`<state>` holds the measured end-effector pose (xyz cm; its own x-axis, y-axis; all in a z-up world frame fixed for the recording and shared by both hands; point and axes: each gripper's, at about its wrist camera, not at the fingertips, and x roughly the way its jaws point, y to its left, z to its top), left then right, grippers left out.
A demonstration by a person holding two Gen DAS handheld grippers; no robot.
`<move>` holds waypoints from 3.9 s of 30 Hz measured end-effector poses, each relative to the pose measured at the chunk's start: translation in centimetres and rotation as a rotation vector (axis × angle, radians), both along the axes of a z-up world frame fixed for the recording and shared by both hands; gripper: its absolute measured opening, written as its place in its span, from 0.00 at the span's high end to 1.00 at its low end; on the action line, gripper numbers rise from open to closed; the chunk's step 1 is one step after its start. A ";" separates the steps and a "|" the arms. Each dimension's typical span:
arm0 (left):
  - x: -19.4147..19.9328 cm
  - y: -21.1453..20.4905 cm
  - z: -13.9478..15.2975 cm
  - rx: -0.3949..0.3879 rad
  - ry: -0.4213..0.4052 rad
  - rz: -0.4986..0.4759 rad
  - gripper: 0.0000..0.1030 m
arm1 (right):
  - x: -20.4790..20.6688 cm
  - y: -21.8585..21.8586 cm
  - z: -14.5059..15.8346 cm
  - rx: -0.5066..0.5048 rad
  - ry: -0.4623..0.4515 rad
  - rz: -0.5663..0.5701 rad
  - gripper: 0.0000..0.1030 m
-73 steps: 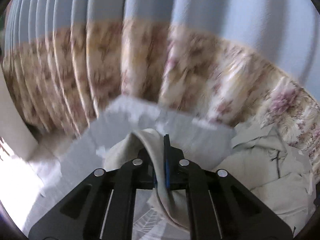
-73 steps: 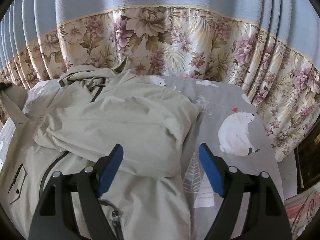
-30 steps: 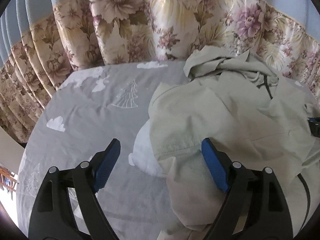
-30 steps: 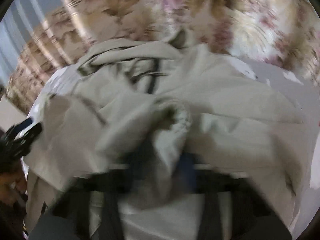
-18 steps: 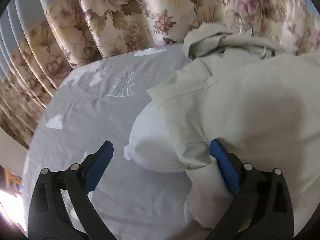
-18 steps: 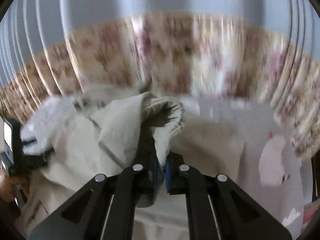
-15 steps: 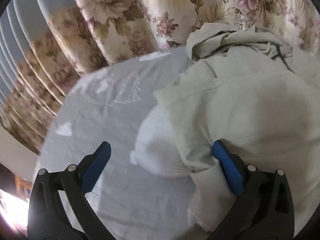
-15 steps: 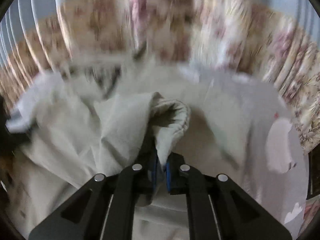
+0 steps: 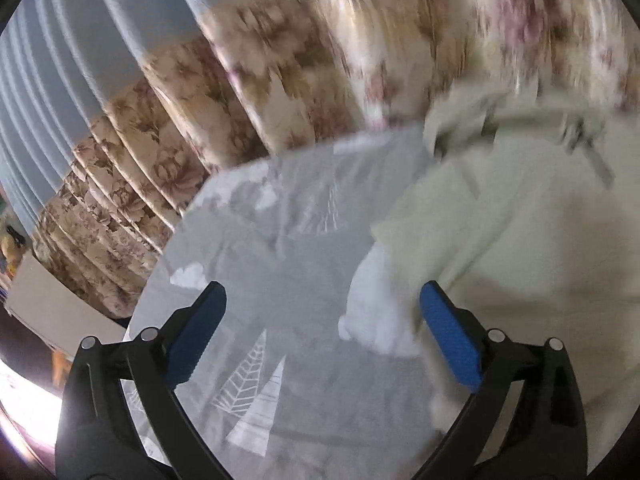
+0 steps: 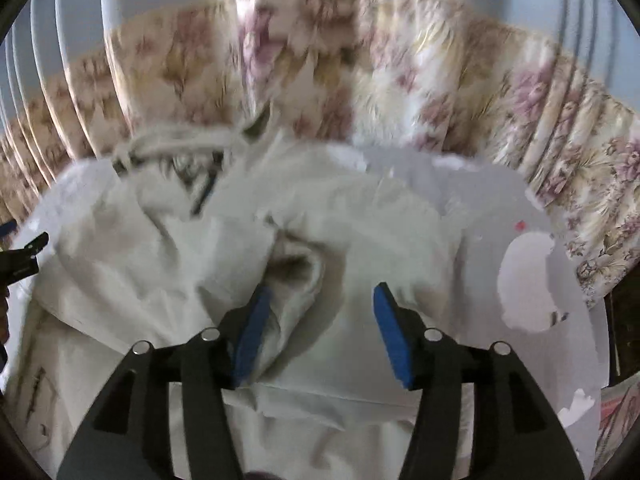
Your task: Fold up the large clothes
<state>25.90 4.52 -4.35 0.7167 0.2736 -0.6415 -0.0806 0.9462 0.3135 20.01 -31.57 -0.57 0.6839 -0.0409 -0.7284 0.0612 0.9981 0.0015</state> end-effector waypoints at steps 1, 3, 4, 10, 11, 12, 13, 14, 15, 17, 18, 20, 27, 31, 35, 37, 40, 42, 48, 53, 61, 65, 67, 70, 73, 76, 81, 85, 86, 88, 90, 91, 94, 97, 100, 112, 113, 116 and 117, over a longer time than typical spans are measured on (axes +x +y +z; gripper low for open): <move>-0.5 -0.4 1.2 -0.031 -0.023 -0.014 0.05 | -0.3 0.1 0.5 0.011 -0.015 0.007 0.42; -1.0 -1.8 2.4 -0.087 -0.030 -0.068 0.05 | -0.5 0.7 1.0 0.035 -0.030 0.024 0.42; -1.1 -2.7 2.5 -0.109 -0.019 -0.102 0.05 | -0.4 1.0 0.9 0.068 -0.027 0.045 0.40; -0.3 -6.9 -1.8 -0.093 0.102 -0.140 0.05 | 0.3 3.6 -2.4 0.041 0.062 0.100 0.40; -0.1 -6.9 -2.8 -0.087 0.123 -0.123 0.05 | 0.4 3.7 -2.9 0.025 0.076 0.101 0.38; 0.1 -6.7 -3.5 -0.076 0.133 -0.117 0.05 | 0.7 3.8 -3.6 -0.011 0.103 0.095 0.33; 0.2 -6.5 -4.0 -0.067 0.138 -0.114 0.03 | 0.9 3.6 -4.0 -0.035 0.120 0.086 0.22; 0.1 -6.0 -4.4 -0.076 0.135 -0.107 0.03 | 1.1 3.3 -4.4 -0.049 0.130 0.075 0.19; 0.2 -5.2 -4.3 -0.106 0.133 -0.088 0.03 | 1.1 2.8 -4.4 -0.031 0.137 0.071 0.19; 0.0 -4.2 -3.5 -0.163 0.129 -0.094 0.05 | 1.1 2.1 -3.1 0.009 0.117 0.080 0.19; 0.0 -3.5 -2.6 -0.203 0.108 -0.113 0.05 | 1.1 1.9 -2.3 0.011 0.095 0.088 0.19; 0.6 -3.0 -1.1 -0.193 0.074 -0.125 0.04 | 1.7 1.4 -0.4 0.007 0.051 0.094 0.19; 9.1 -3.3 1.9 -0.120 0.036 -0.133 0.04 | 11.0 0.2 4.0 0.012 -0.008 0.083 0.19; 13.4 -4.0 1.4 -0.120 0.042 -0.160 0.04 | 16.8 1.3 3.7 0.047 0.019 0.090 0.19; 17.4 -4.6 -0.9 -0.136 0.103 -0.156 0.04 | 21.2 2.3 2.1 0.087 0.061 0.095 0.19; 18.5 -4.8 -1.5 -0.176 0.106 -0.168 0.04 | 24.0 2.3 0.7 0.113 0.098 0.073 0.19; 19.5 -5.2 -1.9 -0.214 0.107 -0.195 0.47 | 27.1 2.6 -1.0 0.108 0.143 0.053 0.19; 20.5 -6.0 -2.1 -0.254 0.147 -0.238 0.82 | 28.8 2.7 -1.8 0.123 0.168 0.049 0.19; 18.1 -7.1 2.9 -0.330 -0.007 -0.341 0.93 | 29.0 3.2 -0.3 0.191 0.114 0.063 0.19; 14.2 -8.0 7.8 -0.378 -0.089 -0.433 0.93 | 25.6 3.1 2.8 0.275 0.049 0.108 0.17; 3.4 -9.2 8.1 -0.442 -0.103 -0.542 0.93 | 16.2 4.5 5.5 0.238 0.007 0.169 0.17; -3.6 -10.8 5.9 -0.452 -0.088 -0.647 0.93 | 11.5 3.5 5.3 0.192 -0.025 0.159 0.17; -8.1 -12.3 4.4 -0.442 -0.078 -0.730 0.93 | 8.7 2.8 5.7 0.187 -0.037 0.152 0.17; -12.6 -14.0 1.8 -0.398 -0.042 -0.811 0.93 | 5.3 2.1 5.8 0.199 -0.042 0.155 0.17; -15.1 -14.2 -1.2 -0.421 0.027 -0.805 0.92 | 3.5 2.0 5.1 0.197 -0.033 0.155 0.17; -15.9 -13.8 -2.6 -0.428 0.051 -0.784 0.92 | 2.7 2.2 4.6 0.206 -0.036 0.150 0.17; -16.3 -13.1 -3.0 -0.447 0.058 -0.768 0.92 | 3.8 5.3 5.0 0.175 -0.082 0.212 0.17; -16.3 -13.0 -3.2 -0.438 0.056 -0.765 0.92 | 7.1 8.0 4.6 0.124 -0.080 0.214 0.17; -16.3 -13.0 -3.1 -0.441 0.052 -0.761 0.92 | 7.9 8.5 4.4 0.113 -0.075 0.218 0.17; -16.2 -13.3 -3.0 -0.439 0.047 -0.749 0.92 | 9.1 9.4 3.9 0.096 -0.070 0.225 0.23; -16.1 -13.3 -3.1 -0.436 0.044 -0.723 0.92 | 10.1 9.8 3.3 0.111 -0.035 0.248 0.84; -15.8 -13.0 -3.2 -0.446 0.041 -0.694 0.92 | 10.3 9.8 3.0 0.116 -0.010 0.239 0.96; -14.5 -11.4 -3.1 -0.477 0.036 -0.569 0.92 | 8.2 8.5 3.7 0.088 -0.074 0.191 0.96; -13.2 -9.0 -2.7 -0.496 0.003 -0.441 0.92 | 4.7 6.5 5.2 0.060 -0.139 0.157 0.96; -11.9 -7.1 -2.0 -0.514 -0.024 -0.362 0.89 | 0.2 4.0 6.2 0.083 -0.170 0.155 0.96; -15.0 -5.2 -2.5 -0.441 0.026 -0.338 0.33 | -10.7 1.6 -1.8 0.120 0.053 0.130 0.59; -15.7 -3.9 -1.5 -0.455 -0.001 -0.322 0.29 | -11.3 0.8 -0.9 0.109 0.030 0.110 0.58; -15.7 -2.3 0.9 -0.463 -0.038 -0.309 0.16 | -11.6 -1.0 2.1 0.106 -0.031 0.083 0.50; -14.6 -2.3 2.0 -0.467 -0.033 -0.325 0.11 | -11.0 -1.6 3.4 0.124 -0.059 0.080 0.45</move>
